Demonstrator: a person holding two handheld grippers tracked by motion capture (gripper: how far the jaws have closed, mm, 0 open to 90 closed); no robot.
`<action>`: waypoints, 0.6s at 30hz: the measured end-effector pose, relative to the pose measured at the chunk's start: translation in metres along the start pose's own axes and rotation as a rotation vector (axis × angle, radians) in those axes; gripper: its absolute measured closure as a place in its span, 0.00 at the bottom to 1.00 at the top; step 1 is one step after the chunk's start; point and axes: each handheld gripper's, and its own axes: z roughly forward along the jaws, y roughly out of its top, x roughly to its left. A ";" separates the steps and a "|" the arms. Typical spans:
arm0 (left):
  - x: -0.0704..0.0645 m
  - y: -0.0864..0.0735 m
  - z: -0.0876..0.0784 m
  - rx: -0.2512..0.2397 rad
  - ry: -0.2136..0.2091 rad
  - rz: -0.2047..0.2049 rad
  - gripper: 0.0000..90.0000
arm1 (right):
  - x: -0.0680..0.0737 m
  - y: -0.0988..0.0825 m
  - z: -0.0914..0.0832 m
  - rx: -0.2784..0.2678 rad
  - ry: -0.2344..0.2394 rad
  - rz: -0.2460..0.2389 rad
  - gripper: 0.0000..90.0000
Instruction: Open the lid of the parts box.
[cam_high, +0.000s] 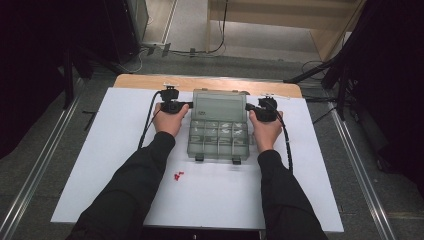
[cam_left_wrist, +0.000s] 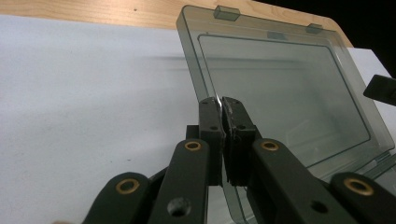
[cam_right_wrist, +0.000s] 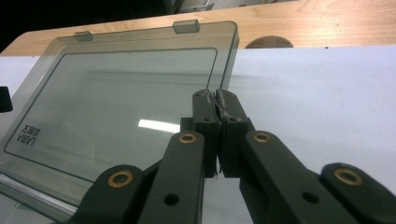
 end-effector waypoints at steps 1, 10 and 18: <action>0.000 0.000 0.001 0.001 0.001 -0.001 0.97 | 0.000 0.000 0.000 0.005 -0.001 0.000 1.00; 0.002 -0.003 0.004 0.027 0.010 0.004 0.97 | -0.001 -0.006 0.005 0.027 -0.008 0.009 1.00; 0.003 -0.004 0.005 0.029 0.001 0.009 0.98 | -0.003 -0.007 0.005 0.034 0.000 0.008 1.00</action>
